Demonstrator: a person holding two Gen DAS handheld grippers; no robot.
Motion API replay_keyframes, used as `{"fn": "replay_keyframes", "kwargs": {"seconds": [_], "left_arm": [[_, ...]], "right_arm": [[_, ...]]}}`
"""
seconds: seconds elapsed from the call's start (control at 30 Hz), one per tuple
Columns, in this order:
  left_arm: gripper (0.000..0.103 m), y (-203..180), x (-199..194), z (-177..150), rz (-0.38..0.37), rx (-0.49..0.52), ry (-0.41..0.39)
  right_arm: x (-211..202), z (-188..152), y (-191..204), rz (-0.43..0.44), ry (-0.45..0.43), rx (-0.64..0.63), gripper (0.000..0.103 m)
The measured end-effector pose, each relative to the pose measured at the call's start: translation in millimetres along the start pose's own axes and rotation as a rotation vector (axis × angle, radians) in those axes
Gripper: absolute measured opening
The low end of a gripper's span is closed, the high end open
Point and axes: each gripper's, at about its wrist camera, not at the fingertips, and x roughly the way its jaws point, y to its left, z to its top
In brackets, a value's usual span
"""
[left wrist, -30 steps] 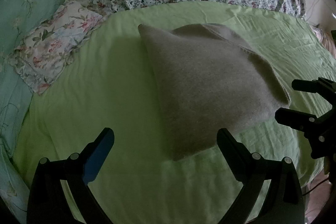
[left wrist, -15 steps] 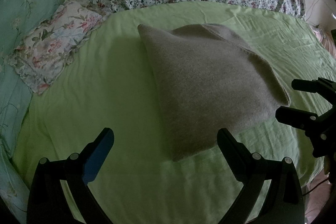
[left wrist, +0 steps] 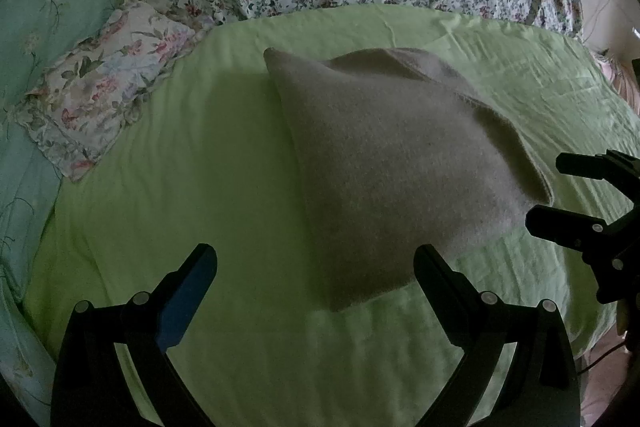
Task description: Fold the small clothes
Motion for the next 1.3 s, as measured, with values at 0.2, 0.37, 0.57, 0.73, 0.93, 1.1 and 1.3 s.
{"fn": "replay_keyframes", "kwargs": {"seconds": [0.2,0.37,0.57,0.73,0.93,1.1,1.3], "left_arm": [[0.099,-0.2,-0.8,0.1,0.001,-0.001,0.0],[0.099,-1.2,-2.9,0.4,0.002,-0.001,-0.002],[0.099,-0.8,-3.0,0.6,0.001,0.0,-0.002],[0.099,-1.4,-3.4,1.2,0.002,0.0,-0.003],[0.099,-1.1,-3.1,1.1,0.003,0.001,-0.005],[0.099,-1.0,-3.0,2.2,0.002,0.002,-0.007],[0.099,-1.1,-2.9,4.0,0.003,0.007,-0.008]], "right_arm": [[-1.0,0.3,1.6,-0.001,-0.003,0.002,0.102],[-1.2,0.8,0.8,0.0,-0.004,0.005,0.102],[-2.1,2.2,2.4,-0.001,-0.005,0.006,0.102],[-2.3,1.6,1.9,0.001,-0.007,0.008,0.102],[-2.5,2.6,1.7,0.001,-0.008,0.009,0.102],[-3.2,1.6,2.0,0.0,-0.012,0.014,0.102],[-3.8,2.0,2.3,0.0,-0.015,0.016,0.102]]}}
